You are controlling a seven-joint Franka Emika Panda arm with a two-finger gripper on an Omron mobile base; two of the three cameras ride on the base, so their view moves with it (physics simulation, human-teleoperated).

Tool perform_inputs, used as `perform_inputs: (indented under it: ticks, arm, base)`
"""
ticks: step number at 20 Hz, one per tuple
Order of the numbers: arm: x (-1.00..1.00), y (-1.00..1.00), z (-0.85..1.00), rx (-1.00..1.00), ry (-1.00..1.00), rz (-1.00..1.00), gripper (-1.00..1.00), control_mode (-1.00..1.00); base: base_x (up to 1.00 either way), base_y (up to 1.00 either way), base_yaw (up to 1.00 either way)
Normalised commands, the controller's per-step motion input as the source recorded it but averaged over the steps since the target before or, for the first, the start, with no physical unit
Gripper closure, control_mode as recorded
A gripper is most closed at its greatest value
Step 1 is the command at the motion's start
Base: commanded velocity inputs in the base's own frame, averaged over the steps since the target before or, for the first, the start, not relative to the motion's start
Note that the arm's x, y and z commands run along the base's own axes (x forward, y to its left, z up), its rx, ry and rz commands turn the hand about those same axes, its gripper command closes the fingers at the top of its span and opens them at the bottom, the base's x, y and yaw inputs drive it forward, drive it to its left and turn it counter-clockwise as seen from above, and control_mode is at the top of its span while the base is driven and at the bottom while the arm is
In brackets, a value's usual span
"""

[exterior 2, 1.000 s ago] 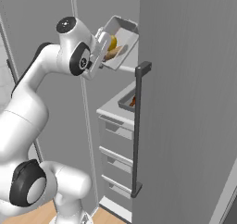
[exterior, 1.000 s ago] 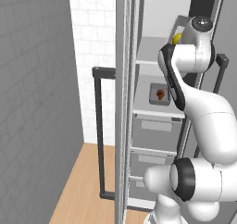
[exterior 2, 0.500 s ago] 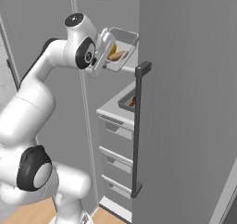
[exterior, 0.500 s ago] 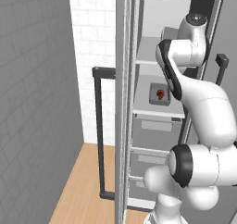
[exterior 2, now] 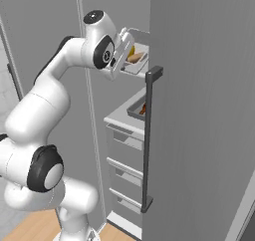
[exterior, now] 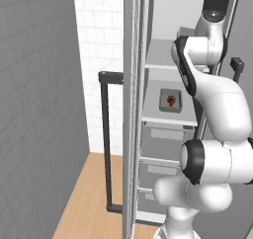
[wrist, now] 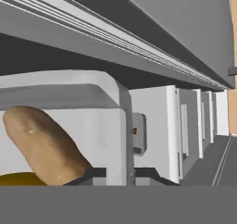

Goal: Take the meat container that has the chicken drumstick and place it on the second highest rack of the freezer. Then take the vegetable container that has the sweet potato and lemon and place it on the highest rack of the freezer.

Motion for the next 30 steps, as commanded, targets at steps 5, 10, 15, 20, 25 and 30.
perform_inputs:
  ticks: [5,10,15,20,25,30]
  arm:
    - [0.22,-0.21,-0.01,-0.03,0.00,0.00,1.00,-1.00]
    - [0.28,-0.19,-0.01,-0.03,0.00,0.00,1.00,-1.00]
    - [0.19,-0.13,-0.17,-0.04,0.00,0.00,1.00,-1.00]
    - [0.08,-0.06,-0.28,-0.04,0.00,0.00,1.00,-1.00]
    - [0.15,-0.04,-0.20,-0.02,0.00,0.00,1.00,-1.00]
    - [0.36,0.00,0.00,0.00,0.00,-0.04,1.00,-1.00]
  base:
    - [0.00,0.00,0.00]
    - [0.00,0.00,0.00]
    - [0.00,0.00,0.00]
    - [0.00,0.00,0.00]
    - [0.00,0.00,0.00]
    - [0.00,0.00,0.00]
